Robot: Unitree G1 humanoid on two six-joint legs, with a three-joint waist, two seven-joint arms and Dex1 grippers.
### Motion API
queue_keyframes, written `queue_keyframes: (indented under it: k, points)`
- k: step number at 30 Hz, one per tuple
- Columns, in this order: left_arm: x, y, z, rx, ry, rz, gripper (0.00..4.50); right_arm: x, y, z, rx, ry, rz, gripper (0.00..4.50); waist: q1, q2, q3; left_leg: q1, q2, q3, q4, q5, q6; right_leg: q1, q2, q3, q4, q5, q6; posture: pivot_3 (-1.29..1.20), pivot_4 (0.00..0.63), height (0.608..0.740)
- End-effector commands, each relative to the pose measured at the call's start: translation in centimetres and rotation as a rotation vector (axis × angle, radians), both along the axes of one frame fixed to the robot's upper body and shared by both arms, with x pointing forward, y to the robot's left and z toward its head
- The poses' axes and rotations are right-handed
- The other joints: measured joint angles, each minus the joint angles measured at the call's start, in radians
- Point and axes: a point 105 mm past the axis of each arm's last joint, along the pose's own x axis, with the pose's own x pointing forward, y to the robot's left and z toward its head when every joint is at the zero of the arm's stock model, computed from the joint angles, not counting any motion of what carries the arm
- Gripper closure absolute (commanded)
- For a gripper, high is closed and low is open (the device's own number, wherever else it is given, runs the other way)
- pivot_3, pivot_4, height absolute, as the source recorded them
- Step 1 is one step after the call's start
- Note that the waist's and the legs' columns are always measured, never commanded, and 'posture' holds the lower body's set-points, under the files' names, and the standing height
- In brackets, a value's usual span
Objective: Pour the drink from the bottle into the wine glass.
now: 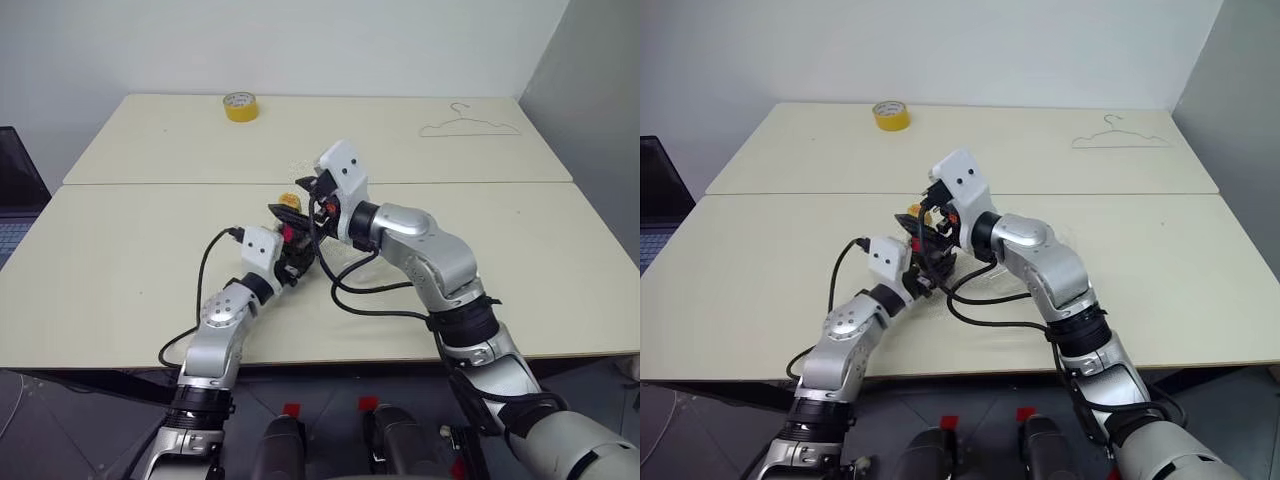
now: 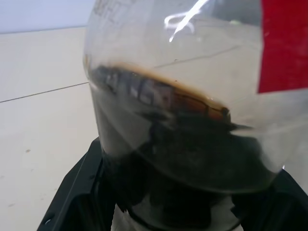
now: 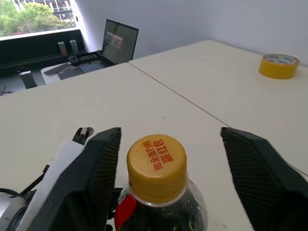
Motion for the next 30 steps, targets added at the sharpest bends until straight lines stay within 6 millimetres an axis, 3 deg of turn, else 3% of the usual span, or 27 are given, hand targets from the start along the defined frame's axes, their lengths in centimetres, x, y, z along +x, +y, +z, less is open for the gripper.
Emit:
queue_keyframes:
  k: [1,4,12,18,30]
  points:
    - [-0.1,-0.7,1.9,-0.005,-0.087,-0.017,1.52,-0.1,0.4,1.5,0.028,-0.056,-0.001,2.33,-0.001,0.000,0.000,0.000,0.000,0.000,0.000,0.000,0.000,0.000,0.000,0.000,0.000,0.000,0.000,0.00,0.150,0.740]
    - [-0.1,-0.6,1.8,-0.003,-0.084,-0.016,1.52,0.0,0.3,1.7,0.043,-0.051,-0.004,3.23,0.000,0.000,0.000,0.000,0.000,0.000,0.000,0.000,0.000,0.000,0.000,0.000,0.000,0.000,0.000,0.00,0.150,0.740]
    - [-1.1,-1.1,1.9,-0.020,-0.057,-0.115,1.52,-0.6,-0.3,2.3,0.049,-0.088,0.087,3.22,0.000,0.000,0.000,-0.001,0.000,-0.001,0.000,0.000,0.000,-0.001,0.000,-0.001,0.000,0.000,0.000,0.00,0.150,0.740]
    - [-3.1,-1.7,2.8,-0.048,-0.013,-0.296,1.52,-3.3,-1.7,1.3,-0.060,-0.137,0.401,3.22,-0.001,0.000,0.000,-0.002,0.000,-0.001,0.000,0.000,0.000,-0.001,0.000,-0.001,-0.001,0.000,0.000,0.00,0.150,0.740]
    - [-5.2,-0.7,2.6,-0.003,0.118,-0.461,1.52,-4.9,-2.7,0.3,-0.117,-0.137,0.762,3.22,-0.012,0.000,0.000,-0.001,0.000,-0.002,0.000,0.000,0.000,-0.001,0.001,-0.001,-0.001,0.000,0.000,0.00,0.150,0.740]
